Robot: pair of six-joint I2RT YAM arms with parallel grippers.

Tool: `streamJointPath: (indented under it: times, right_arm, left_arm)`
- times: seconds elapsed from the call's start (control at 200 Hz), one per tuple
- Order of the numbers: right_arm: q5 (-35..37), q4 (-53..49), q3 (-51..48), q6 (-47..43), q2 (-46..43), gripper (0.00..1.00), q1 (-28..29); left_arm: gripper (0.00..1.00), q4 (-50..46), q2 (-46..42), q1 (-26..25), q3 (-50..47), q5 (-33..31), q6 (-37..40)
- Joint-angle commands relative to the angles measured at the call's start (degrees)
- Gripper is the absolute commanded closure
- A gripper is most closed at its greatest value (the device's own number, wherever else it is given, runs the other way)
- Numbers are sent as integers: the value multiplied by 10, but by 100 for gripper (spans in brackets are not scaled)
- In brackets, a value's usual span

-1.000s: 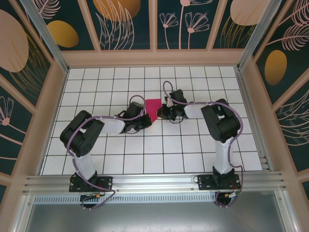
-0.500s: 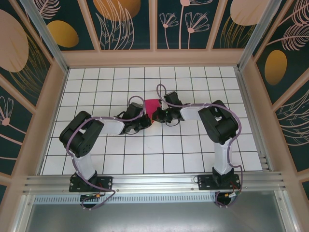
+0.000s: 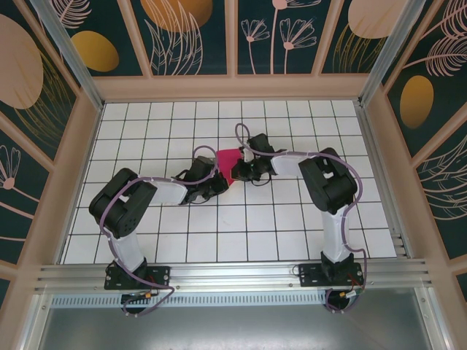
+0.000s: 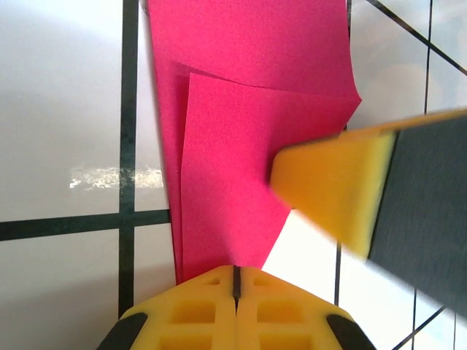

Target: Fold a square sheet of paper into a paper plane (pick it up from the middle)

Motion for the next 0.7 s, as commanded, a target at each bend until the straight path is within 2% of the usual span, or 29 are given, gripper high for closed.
streamJointPath:
  times: [0.0,0.205,0.35,0.52,0.696]
  right_arm:
    - [63,1,26,-35,30,100,-53]
    - [60,-1,60,-45,38,100,-93]
    - [38,16,45,-42,-18,100,-89]
    - [22,30,-8,-35,-75,100,-62]
    - [-5,45,-46,-12,-65,100,-9]
  left_arm:
    - [100,-93,10,1,-39,-22,-6]
    - [100,-91,8,0,-41,-20,-5]
    - [100,-89,9,0,-35,-18,-2]
    - [100,-88,11,1,-31,-18,0]
    - [100,-86,11,0,-29,-18,3]
